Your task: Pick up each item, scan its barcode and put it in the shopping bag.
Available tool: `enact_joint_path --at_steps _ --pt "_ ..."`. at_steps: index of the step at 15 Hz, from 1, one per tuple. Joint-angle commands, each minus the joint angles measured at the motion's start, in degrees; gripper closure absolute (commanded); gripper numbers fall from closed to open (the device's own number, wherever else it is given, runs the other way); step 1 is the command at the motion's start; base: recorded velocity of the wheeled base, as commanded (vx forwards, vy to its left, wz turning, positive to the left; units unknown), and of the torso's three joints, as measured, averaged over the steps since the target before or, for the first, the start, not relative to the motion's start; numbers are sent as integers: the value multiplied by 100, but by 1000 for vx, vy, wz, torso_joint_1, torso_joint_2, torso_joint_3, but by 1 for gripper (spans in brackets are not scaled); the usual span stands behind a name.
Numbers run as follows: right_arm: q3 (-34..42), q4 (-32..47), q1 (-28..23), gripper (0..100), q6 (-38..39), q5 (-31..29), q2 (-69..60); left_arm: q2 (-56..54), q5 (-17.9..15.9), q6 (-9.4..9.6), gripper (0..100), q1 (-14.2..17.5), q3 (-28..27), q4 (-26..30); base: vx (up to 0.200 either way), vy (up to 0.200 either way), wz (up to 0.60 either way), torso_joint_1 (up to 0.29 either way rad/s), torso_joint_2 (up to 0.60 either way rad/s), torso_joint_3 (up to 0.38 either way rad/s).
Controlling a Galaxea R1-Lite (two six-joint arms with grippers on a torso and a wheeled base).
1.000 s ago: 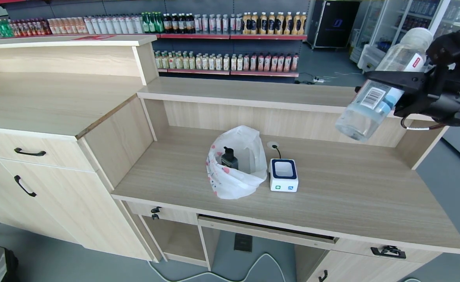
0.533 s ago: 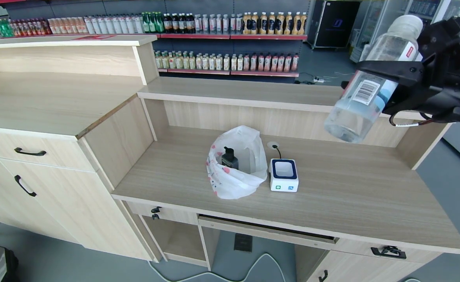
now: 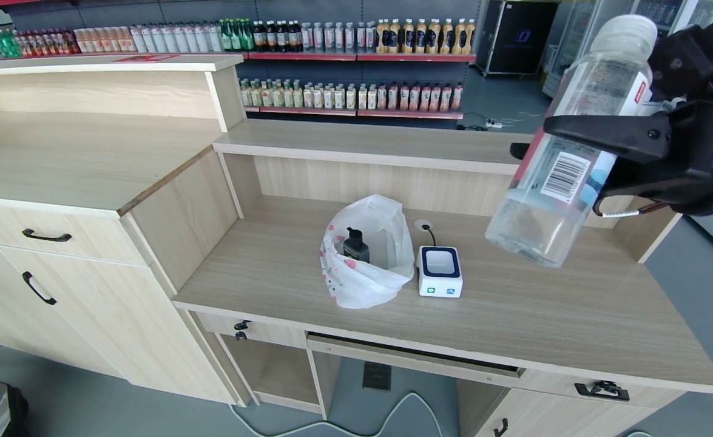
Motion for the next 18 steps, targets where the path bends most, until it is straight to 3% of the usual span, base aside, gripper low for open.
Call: enact_joint_path --at_steps 1,7,11,14,18 --pt "-25 -139 290 100 9 4 -110 -1 -2 -1 0 0 0 2 0 0 0 0 0 0" --pt "45 -411 861 100 9 752 -268 -1 -2 -1 0 0 0 2 0 0 0 0 0 0" --pt "194 -359 1046 100 123 752 -479 -1 -2 -1 0 0 0 2 0 0 0 0 0 0" --pt "485 -385 1467 100 97 523 -523 -1 -2 -1 0 0 0 2 0 0 0 0 0 0" --pt "423 -367 1810 100 -246 321 -514 -1 -2 -1 0 0 0 2 0 0 0 0 0 0"
